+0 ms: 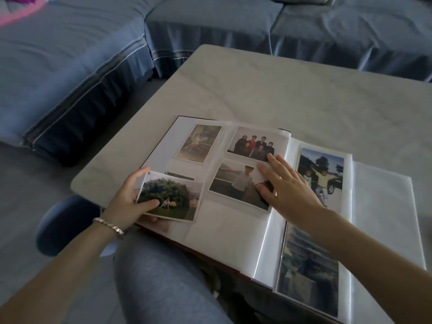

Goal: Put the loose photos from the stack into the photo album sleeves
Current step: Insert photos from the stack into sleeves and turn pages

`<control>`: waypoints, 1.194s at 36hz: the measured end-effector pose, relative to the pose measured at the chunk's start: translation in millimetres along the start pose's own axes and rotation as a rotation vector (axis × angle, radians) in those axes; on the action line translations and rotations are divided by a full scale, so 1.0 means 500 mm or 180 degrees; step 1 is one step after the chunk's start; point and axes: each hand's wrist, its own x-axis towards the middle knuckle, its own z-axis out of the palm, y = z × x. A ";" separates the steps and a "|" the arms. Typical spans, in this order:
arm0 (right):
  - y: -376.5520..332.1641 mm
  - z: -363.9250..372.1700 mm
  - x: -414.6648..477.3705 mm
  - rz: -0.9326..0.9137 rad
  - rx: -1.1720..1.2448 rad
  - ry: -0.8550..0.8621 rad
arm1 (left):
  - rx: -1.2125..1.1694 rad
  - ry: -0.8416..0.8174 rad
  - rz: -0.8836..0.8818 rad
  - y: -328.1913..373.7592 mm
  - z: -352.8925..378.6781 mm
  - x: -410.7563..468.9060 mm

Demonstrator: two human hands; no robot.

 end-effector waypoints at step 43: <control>0.009 0.005 0.005 -0.0056 0.0060 -0.0030 | 0.0837 0.0026 -0.0662 0.084 0.026 -0.006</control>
